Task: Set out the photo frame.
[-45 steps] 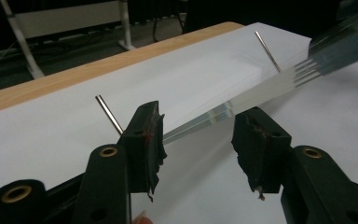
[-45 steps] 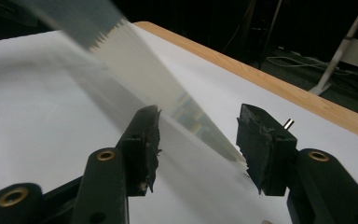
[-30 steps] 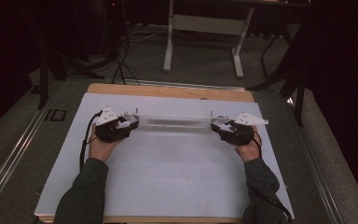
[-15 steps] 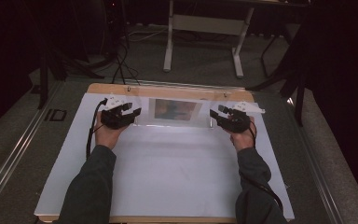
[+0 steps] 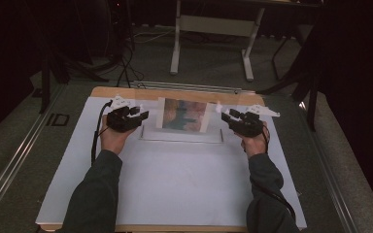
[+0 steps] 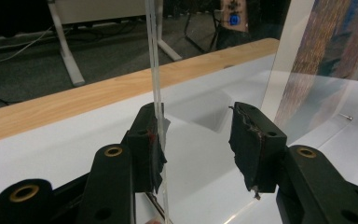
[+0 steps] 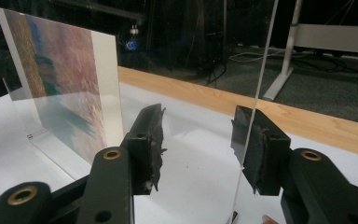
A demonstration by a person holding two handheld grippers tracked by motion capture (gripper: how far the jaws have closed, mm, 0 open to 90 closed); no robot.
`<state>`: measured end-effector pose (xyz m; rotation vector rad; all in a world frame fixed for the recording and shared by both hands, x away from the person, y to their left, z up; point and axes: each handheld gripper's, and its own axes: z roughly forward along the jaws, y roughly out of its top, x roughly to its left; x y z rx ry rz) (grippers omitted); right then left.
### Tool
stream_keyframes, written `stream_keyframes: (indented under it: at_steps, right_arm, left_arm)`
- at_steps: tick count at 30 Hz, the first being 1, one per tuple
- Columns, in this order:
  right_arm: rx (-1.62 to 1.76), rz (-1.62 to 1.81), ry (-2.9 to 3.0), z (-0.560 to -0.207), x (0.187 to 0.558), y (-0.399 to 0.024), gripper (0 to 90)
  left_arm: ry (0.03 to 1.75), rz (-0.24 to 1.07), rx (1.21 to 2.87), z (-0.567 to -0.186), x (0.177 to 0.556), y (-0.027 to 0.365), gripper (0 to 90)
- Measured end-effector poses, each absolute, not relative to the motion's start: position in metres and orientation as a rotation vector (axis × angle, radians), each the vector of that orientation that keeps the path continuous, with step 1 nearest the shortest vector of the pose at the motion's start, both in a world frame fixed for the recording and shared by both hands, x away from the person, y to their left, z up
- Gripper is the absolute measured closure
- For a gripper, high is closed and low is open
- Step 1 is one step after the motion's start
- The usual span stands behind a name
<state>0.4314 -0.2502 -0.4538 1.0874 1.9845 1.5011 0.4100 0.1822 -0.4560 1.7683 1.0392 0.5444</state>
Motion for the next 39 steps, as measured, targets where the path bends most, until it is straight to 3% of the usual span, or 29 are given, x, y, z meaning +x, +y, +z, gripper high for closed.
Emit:
stream_keyframes:
  at_steps: [19,39]
  right_arm:
    - [1.045,1.495,2.03,-0.451,0.393,-0.243,51.9]
    - [1.037,1.489,2.026,-0.452,0.367,-0.241,53.4]
  left_arm:
    - [1.08,0.559,1.752,-0.457,0.354,0.188,54.4]
    - [1.056,0.547,1.761,-0.459,0.341,0.193,54.0]
